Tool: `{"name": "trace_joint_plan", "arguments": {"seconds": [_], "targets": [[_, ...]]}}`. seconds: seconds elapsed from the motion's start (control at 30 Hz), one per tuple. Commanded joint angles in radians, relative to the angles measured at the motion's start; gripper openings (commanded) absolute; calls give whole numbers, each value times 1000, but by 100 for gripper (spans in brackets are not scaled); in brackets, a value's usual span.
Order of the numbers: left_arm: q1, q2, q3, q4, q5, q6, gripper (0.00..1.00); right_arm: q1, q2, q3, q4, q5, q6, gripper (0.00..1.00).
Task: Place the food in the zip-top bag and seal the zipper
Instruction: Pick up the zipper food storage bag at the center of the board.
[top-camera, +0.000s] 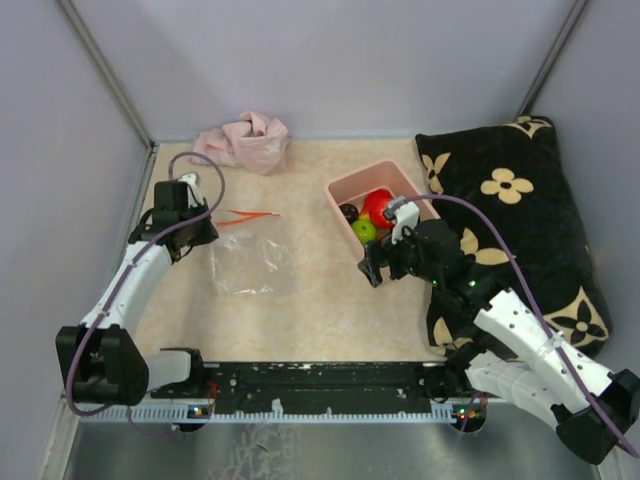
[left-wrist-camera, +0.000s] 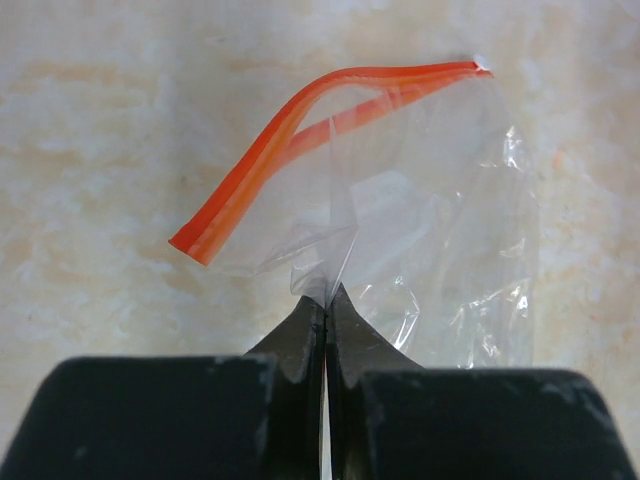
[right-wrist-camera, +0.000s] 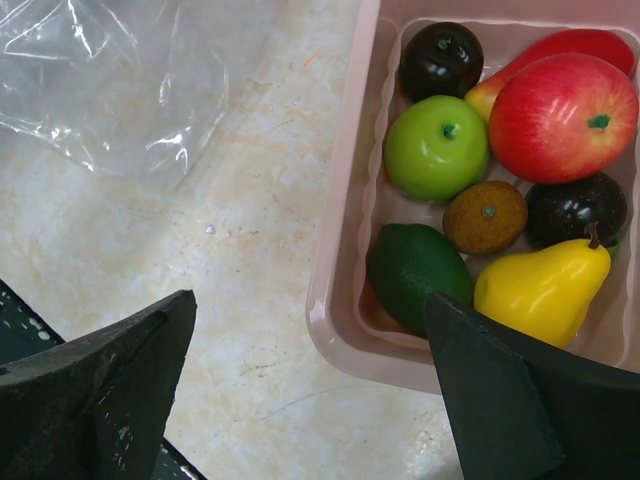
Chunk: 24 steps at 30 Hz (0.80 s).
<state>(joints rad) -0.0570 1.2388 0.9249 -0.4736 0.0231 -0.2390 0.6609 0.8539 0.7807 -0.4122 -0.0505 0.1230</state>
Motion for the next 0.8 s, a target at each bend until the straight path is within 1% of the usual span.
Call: {"name": "trace_joint_plan", "arguments": {"seconds": [0.0,0.17,0.27,0.33,0.57,0.7,0.77], "targets": [[-59,-40,43,16,146,207,0,9,-2,69,39,-1,-9,98],[-165,-95,44,58,216,406,0,11,11,94,73,-51,-12,98],[-207,-125,39,86,269,480,0,10,30,111,92,-91,-23,99],[-222,-145,34,100,324,537,0,9,44,128,102,-116,-36,99],[-269,-279,-49,175,561,848,0,5,109,177,153,-184,-79,99],[-274,-351,-90,185,680,1027,0,-27,166,227,167,-281,-88,97],[-274,-372,-104,182,719,1081,0,-48,186,248,180,-335,-88,95]]}}
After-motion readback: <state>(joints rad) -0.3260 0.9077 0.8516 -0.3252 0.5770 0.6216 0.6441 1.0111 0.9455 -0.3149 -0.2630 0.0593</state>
